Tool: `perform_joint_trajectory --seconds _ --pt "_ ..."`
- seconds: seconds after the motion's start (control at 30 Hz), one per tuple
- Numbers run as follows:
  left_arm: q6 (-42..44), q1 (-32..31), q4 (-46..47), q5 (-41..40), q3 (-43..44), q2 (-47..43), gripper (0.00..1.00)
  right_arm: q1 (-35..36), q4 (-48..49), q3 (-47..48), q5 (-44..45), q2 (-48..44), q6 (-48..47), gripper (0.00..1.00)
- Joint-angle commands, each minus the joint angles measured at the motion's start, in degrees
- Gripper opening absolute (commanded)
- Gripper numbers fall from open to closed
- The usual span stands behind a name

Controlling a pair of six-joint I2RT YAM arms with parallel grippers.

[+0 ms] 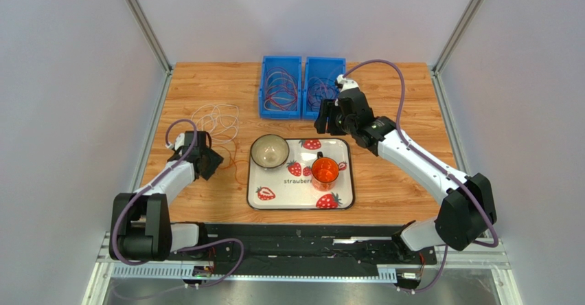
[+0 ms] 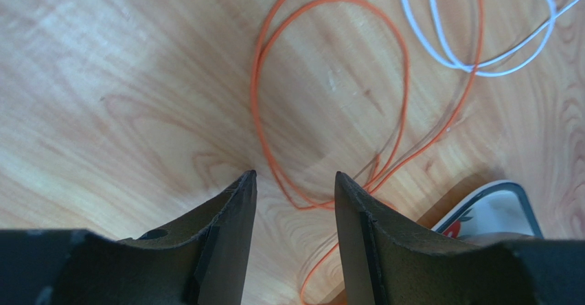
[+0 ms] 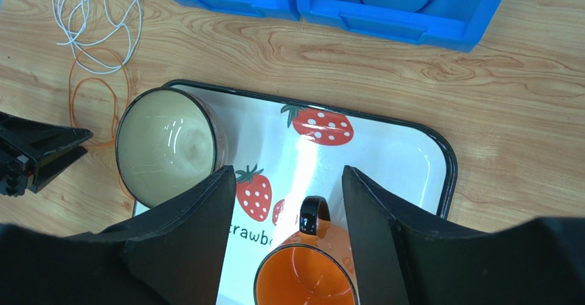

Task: Untangle the cables
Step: Pick up the cable from the cable.

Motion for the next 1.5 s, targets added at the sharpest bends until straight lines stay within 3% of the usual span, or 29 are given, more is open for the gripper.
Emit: perform_joint_trajectory --seconds 0.0,0.23,0.5,0.7,0.9,1.03,1.47 --pt "-0.9 0.2 3.2 1.0 1.8 2.4 0.54 0.1 1.2 -0.4 1.0 -1.9 -0.6 0.62" --pt "-0.6 0.2 2.8 -0.4 3.3 5.3 0.48 0.1 1.3 -0.4 1.3 -1.4 -1.1 0.62" --pt "1.4 0.2 3.7 0.9 4.5 8.6 0.0 0.1 1.3 -0.2 1.3 -0.6 -1.6 0.62" --pt "3.4 0.2 4.3 1.3 4.9 7.4 0.0 0.1 1.4 0.3 0.8 -0.2 -1.4 0.62" --pt "6.2 0.2 0.1 0.0 6.1 -0.4 0.0 0.1 1.5 1.2 -2.3 -1.1 -1.2 0.61" --pt "7.9 0.2 -4.6 -1.1 7.8 -8.1 0.0 0.8 2.9 1.8 -9.0 -1.5 -2.0 0.6" --pt "10.7 0.2 -13.7 3.9 14.2 -19.0 0.0 15.3 12.9 6.9 -26.7 1.4 -13.7 0.6"
